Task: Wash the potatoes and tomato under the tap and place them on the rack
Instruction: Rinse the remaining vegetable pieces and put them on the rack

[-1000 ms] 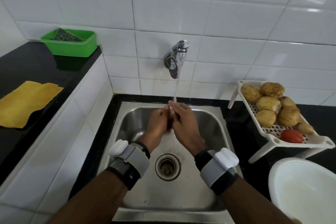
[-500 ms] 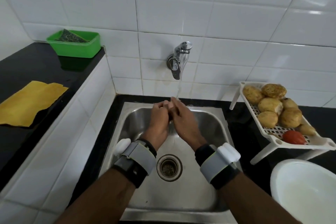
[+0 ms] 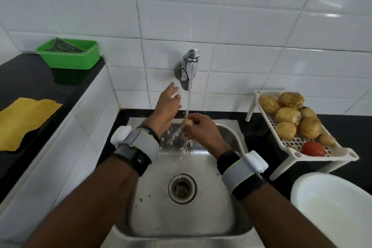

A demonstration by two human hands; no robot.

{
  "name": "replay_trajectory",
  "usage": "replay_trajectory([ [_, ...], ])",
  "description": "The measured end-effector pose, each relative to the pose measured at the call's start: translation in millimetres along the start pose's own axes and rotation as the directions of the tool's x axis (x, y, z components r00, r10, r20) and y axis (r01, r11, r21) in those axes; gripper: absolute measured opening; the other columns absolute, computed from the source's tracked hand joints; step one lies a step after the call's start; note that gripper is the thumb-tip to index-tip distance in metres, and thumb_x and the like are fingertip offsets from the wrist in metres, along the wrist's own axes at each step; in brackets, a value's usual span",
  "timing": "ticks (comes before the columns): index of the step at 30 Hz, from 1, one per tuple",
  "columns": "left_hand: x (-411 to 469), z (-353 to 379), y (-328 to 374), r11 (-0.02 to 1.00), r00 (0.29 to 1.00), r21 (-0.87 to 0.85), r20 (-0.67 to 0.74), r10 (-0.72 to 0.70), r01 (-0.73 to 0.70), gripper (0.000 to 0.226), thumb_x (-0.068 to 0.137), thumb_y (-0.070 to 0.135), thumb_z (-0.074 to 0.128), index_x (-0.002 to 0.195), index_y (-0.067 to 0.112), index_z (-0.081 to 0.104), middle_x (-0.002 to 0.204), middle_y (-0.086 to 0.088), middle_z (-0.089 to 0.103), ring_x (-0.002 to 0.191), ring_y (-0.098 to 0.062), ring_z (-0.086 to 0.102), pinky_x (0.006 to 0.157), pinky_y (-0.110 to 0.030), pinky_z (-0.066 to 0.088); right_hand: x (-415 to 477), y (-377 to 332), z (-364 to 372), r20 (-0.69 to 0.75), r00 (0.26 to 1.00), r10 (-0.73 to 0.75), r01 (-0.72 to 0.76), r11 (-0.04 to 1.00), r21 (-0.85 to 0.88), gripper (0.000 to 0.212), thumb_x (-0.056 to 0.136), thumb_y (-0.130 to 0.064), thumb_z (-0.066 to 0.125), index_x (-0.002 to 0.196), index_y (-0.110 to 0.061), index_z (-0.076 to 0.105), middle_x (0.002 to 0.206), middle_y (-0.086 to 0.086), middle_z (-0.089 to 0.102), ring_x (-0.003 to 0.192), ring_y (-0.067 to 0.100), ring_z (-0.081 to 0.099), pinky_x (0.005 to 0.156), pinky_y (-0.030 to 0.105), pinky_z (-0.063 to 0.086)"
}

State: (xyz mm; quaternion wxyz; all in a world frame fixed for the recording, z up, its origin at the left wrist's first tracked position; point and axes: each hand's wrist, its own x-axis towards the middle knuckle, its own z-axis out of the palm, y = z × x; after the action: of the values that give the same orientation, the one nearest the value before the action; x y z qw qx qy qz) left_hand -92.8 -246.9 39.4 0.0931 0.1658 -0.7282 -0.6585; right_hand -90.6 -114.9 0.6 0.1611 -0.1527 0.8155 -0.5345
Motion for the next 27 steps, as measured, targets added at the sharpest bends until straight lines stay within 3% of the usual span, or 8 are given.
replay_trajectory([
  [2,13.5,2.1,11.8,0.996,0.999,0.076,0.023,0.036,-0.038,0.059,0.099,0.000,0.033,0.153,0.024,0.026,0.157,0.003,0.030,0.139,-0.018,0.036,0.115,-0.040,0.034,1.7,-5.4,1.2,-0.010,1.000,-0.001,0.001,1.000,-0.016,0.018,0.087,-0.013,0.067,0.105,-0.013,0.065,0.093,0.002,0.070,0.078,0.014,0.070,0.065,0.018,0.056],
  [5,20.6,8.4,20.7,0.993,0.998,0.103,0.037,0.058,-0.062,0.063,0.095,-0.004,0.029,0.150,0.027,0.034,0.150,0.001,0.042,0.134,-0.016,0.042,0.114,-0.037,0.034,5.5,-11.2,2.4,-0.049,0.998,-0.039,0.037,0.999,-0.027,0.015,0.085,-0.013,0.068,0.100,-0.015,0.066,0.086,-0.001,0.069,0.076,0.013,0.069,0.069,0.023,0.059],
  [8,15.7,12.0,24.2,0.988,0.995,0.127,0.067,0.078,-0.087,0.072,0.090,-0.014,0.028,0.149,0.027,0.036,0.142,0.003,0.047,0.132,-0.014,0.041,0.114,-0.035,0.033,9.3,-14.2,3.3,-0.053,0.998,-0.033,0.032,0.999,-0.015,0.021,0.083,-0.013,0.069,0.103,-0.013,0.066,0.091,0.002,0.071,0.083,0.019,0.070,0.078,0.031,0.060],
  [13,16.3,1.0,24.9,0.945,0.987,0.303,0.137,0.087,-0.126,0.070,0.095,-0.009,0.031,0.153,0.031,0.024,0.156,-0.006,0.033,0.143,-0.021,0.031,0.112,-0.028,0.027,14.5,-16.6,-0.6,-0.034,0.999,-0.031,0.029,0.999,-0.033,0.026,0.085,-0.013,0.069,0.110,-0.015,0.063,0.097,0.000,0.067,0.090,0.017,0.067,0.083,0.031,0.058],
  [17,0.2,-7.1,7.2,0.946,0.987,0.308,0.156,0.050,-0.097,0.051,0.099,0.010,0.046,0.147,0.024,0.038,0.145,-0.005,0.047,0.124,-0.021,0.051,0.107,-0.034,0.042,14.8,-12.6,-5.4,-0.062,0.992,-0.113,0.107,0.989,-0.099,0.040,0.083,-0.014,0.072,0.122,-0.012,0.062,0.107,0.000,0.069,0.095,0.012,0.065,0.078,0.016,0.052],
  [20,-16.6,-9.8,-9.7,0.973,0.974,0.229,0.213,-0.083,0.032,0.037,0.098,0.026,0.057,0.133,0.014,0.053,0.122,-0.009,0.063,0.100,-0.020,0.065,0.085,-0.034,0.058,13.6,-10.7,-10.5,-0.079,0.981,-0.176,0.162,0.974,-0.159,0.034,0.080,-0.012,0.075,0.113,-0.014,0.068,0.096,-0.004,0.071,0.085,0.007,0.065,0.065,0.004,0.044],
  [22,-26.1,-9.7,-18.5,0.981,0.962,0.189,0.256,-0.089,0.040,0.033,0.095,0.025,0.061,0.124,0.010,0.060,0.109,-0.010,0.070,0.089,-0.023,0.071,0.079,-0.035,0.060,13.9,-7.9,-12.3,-0.091,0.975,-0.200,0.183,0.968,-0.174,0.031,0.080,-0.010,0.074,0.111,-0.014,0.070,0.096,-0.002,0.073,0.086,0.008,0.067,0.066,0.003,0.046],
  [27,-31.1,-6.1,-18.4,0.984,0.992,0.175,0.128,0.014,-0.037,0.028,0.088,0.021,0.071,0.109,0.003,0.069,0.090,-0.015,0.074,0.079,-0.027,0.074,0.075,-0.040,0.062,11.6,-9.2,-13.7,-0.114,0.960,-0.254,0.233,0.957,-0.170,0.029,0.081,-0.007,0.072,0.109,-0.014,0.073,0.093,0.003,0.076,0.086,0.011,0.071,0.074,0.014,0.055],
])
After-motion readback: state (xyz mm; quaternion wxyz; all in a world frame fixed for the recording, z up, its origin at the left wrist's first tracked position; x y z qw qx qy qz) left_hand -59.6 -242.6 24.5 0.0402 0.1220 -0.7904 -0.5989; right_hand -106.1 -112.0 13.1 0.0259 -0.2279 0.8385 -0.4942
